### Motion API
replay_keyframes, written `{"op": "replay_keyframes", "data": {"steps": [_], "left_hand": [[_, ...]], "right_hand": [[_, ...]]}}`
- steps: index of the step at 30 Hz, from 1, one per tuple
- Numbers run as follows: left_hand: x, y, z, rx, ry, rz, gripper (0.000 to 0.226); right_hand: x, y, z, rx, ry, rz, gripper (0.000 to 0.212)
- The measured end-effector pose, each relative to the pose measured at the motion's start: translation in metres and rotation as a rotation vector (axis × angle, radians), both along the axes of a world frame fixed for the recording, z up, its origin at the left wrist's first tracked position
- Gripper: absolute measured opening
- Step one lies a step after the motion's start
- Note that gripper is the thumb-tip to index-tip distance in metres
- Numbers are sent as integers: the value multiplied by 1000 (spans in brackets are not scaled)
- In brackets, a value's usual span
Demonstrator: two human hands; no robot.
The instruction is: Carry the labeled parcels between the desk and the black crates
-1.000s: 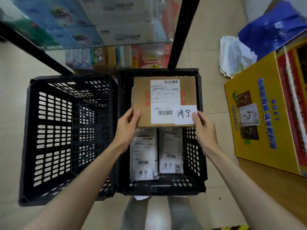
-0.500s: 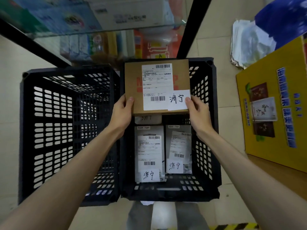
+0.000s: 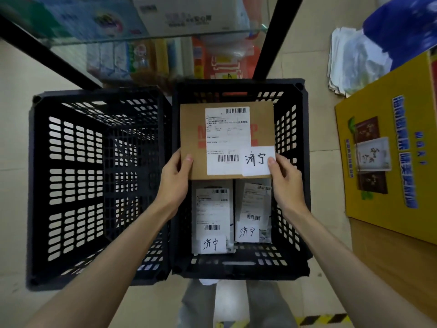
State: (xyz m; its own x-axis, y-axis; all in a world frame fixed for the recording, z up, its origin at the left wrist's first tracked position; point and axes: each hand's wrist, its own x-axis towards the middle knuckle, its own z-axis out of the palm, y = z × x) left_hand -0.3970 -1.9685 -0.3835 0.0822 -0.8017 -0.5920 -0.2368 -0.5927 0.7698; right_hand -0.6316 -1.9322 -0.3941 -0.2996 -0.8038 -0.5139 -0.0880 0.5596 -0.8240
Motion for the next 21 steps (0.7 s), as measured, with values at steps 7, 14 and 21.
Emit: {"op": "replay_keyframes", "data": {"steps": [7,14,21], "left_hand": [[-2,47,33,-50,44,14,29],[16,134,39,60,37,73,35],[26,120,33,50,-33,40,44]], "right_hand": [[-3,50,31,-10,-22,-19,34],[14,123,41,73,-54,3,30],[24,113,44,68,-76,-2,26]]}}
